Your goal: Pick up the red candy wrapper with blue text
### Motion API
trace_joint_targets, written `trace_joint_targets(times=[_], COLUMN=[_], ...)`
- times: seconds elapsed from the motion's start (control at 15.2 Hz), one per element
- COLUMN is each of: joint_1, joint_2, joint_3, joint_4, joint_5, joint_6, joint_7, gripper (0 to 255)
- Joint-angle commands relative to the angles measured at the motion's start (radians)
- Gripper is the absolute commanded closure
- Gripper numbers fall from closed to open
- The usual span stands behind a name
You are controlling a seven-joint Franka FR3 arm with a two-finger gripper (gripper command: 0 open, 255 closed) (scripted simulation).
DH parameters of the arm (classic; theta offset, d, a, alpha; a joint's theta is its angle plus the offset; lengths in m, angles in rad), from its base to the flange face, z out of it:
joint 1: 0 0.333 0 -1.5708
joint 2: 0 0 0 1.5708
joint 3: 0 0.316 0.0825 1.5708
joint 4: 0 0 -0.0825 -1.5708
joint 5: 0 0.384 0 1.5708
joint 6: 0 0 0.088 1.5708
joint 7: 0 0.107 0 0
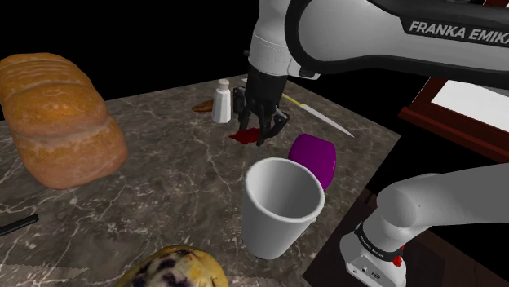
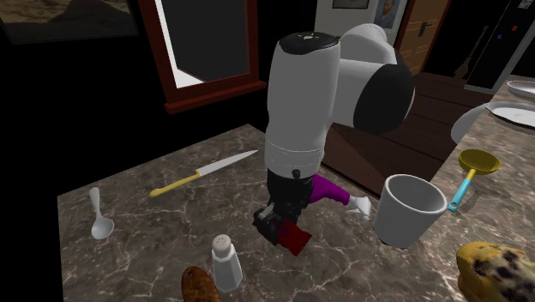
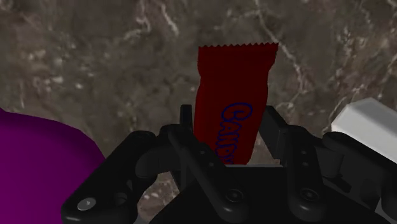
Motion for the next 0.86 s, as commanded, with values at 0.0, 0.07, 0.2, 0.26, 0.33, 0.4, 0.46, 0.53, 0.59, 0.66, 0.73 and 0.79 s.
trace_joint_targets(times=[0.0,0.07,0.2,0.26,0.33,0.4,0.46,0.53,0.59,0.66,0.73,0.79], joint_1=[-0.003,-0.005,-0.008,-0.010,-0.012,-0.015,-0.017,-0.019,-0.021,-0.024,-0.024,-0.024], joint_2=[0.004,0.006,0.012,0.015,0.019,0.023,0.027,0.031,0.035,0.040,0.041,0.041], joint_3=[-0.008,-0.011,-0.016,-0.018,-0.020,-0.021,-0.023,-0.024,-0.025,-0.026,-0.026,-0.027], joint_4=[0.027,0.042,0.072,0.087,0.102,0.118,0.133,0.150,0.166,0.182,0.185,0.185], joint_5=[-0.006,-0.010,-0.016,-0.019,-0.022,-0.026,-0.029,-0.032,-0.035,-0.039,-0.039,-0.039], joint_6=[-0.025,-0.038,-0.062,-0.075,-0.087,-0.099,-0.112,-0.124,-0.136,-0.149,-0.150,-0.150], joint_7=[0.001,0.003,0.006,0.008,0.010,0.012,0.014,0.016,0.019,0.021,0.021,0.021], gripper=[255,255,255,255,255,255,255,255,255,255,255,255])
